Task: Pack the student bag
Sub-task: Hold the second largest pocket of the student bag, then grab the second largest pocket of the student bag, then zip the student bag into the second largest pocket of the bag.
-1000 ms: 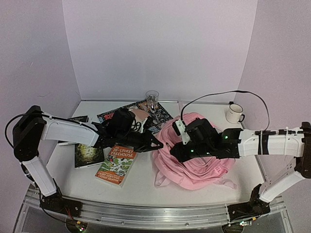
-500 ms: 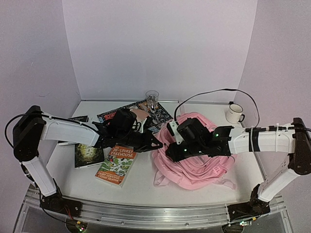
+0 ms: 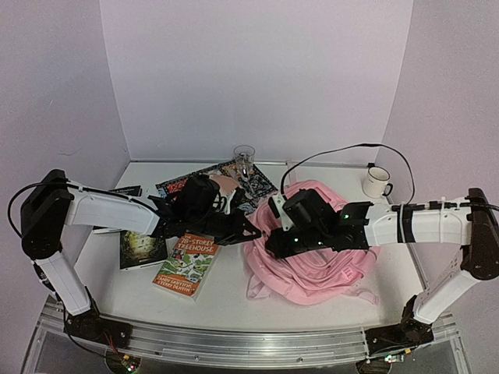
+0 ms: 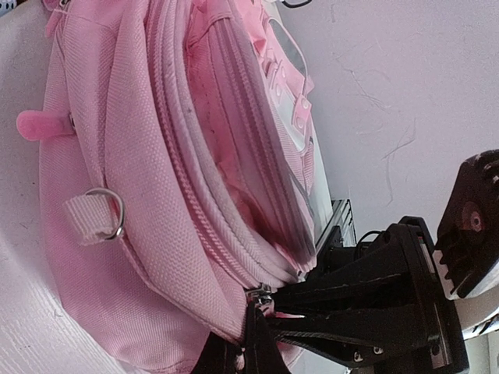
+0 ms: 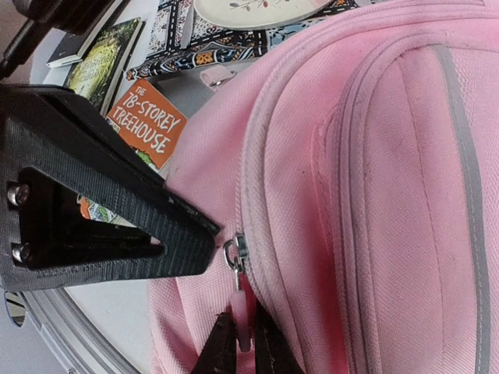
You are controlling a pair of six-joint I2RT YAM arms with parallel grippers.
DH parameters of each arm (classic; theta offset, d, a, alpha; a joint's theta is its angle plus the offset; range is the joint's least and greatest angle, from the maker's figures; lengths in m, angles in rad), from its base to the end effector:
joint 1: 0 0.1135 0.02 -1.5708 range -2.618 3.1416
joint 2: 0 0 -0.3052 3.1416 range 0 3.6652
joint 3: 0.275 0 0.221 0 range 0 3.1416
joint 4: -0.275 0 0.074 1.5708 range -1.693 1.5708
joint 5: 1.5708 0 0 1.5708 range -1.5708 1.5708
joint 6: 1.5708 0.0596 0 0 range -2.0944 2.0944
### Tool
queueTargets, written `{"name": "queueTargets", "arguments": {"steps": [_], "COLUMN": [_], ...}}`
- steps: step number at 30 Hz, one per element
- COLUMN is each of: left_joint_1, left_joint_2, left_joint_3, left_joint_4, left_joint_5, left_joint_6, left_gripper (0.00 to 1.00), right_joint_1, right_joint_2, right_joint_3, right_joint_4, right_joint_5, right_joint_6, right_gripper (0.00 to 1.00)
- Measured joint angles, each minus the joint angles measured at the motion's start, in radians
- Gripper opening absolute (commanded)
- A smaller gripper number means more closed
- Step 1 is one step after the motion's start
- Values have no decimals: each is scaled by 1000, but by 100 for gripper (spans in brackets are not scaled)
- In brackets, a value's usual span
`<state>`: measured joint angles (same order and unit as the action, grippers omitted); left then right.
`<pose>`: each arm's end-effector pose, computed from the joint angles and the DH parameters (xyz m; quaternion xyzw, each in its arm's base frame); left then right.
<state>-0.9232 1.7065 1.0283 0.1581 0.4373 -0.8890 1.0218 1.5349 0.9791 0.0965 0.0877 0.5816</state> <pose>0.2065 -0.3148 0.2656 0.1232 0.8426 -0.5011 0.1543 0.1824 0.2881 0.2981 -0.1627 0.8333 0.3528 0.3933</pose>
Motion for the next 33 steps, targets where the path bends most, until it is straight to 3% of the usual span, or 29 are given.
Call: {"name": "queueTargets", "arguments": {"steps": [5, 10, 19, 33], "left_joint_1": [-1, -9, -9, 88], "left_joint_2": [0, -5, -27, -42], "left_joint_3": [0, 0, -3, -23], "left_joint_4": [1, 1, -1, -1], "left_joint_5": [-4, -6, -31, -3], "left_joint_6": [0, 0, 2, 30], "left_gripper": [0, 0, 0, 0], "right_joint_1": [0, 0, -3, -7], "right_joint_2": [0, 3, -6, -195], "right_joint_3": [14, 42, 51, -135], "right_joint_4": [-7, -2, -6, -63], "right_joint_5": [-1, 13, 12, -98], "right_joint_6": [17, 46, 66, 79], "right_gripper": [10, 0, 0, 0]}}
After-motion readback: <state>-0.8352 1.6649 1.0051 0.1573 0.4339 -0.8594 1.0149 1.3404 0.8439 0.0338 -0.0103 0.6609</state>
